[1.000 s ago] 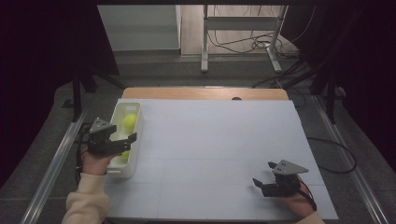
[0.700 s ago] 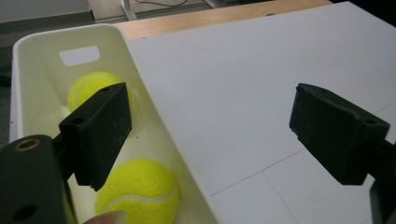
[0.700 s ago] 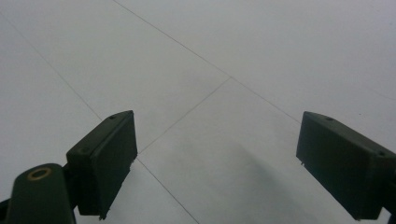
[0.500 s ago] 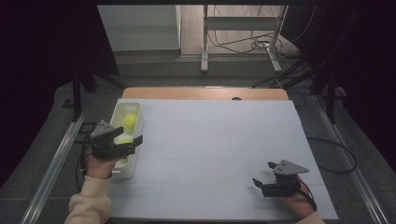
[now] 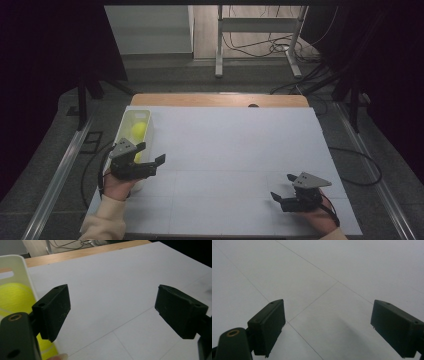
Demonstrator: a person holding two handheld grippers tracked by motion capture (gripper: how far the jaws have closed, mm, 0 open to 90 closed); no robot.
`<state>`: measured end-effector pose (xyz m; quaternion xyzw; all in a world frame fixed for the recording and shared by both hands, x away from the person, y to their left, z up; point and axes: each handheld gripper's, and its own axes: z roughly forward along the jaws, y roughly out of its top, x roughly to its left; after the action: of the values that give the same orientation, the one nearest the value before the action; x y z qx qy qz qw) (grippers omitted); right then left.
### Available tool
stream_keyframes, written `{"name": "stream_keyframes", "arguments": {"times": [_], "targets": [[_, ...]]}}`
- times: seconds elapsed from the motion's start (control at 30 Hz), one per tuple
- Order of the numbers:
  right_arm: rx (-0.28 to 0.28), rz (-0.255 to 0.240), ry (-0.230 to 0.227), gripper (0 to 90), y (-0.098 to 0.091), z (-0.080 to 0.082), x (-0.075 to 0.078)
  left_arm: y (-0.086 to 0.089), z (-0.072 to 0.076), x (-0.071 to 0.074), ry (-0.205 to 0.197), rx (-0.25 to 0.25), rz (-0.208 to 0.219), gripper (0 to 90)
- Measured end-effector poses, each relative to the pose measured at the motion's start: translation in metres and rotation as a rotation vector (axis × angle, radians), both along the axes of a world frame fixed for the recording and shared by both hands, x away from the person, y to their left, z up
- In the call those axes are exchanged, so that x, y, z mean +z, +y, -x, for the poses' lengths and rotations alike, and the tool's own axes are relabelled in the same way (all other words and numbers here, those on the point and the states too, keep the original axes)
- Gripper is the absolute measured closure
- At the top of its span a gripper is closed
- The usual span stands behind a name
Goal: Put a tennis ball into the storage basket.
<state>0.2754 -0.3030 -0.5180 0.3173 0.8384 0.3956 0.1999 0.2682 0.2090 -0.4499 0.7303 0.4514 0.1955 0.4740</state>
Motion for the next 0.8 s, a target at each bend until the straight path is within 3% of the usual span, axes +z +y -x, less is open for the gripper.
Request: {"name": "stream_keyframes", "arguments": {"times": [0.27, 0.47, 0.8], "targets": [[-0.002, 0.002, 0.0, 12.8, -0.002, 0.003, 0.001, -0.011, 0.008, -0.005, -0.014, -0.049, 0.002, 13.8], [0.001, 0.001, -0.005, 12.8, -0.002, 0.003, 0.001, -0.018, 0.013, -0.012, -0.02, -0.058, 0.011, 13.8], [0.026, -0.023, -0.013, 12.8, -0.001, 0.007, 0.004, -0.034, 0.027, -0.026, -0.004, -0.12, 0.012, 13.6]]}}
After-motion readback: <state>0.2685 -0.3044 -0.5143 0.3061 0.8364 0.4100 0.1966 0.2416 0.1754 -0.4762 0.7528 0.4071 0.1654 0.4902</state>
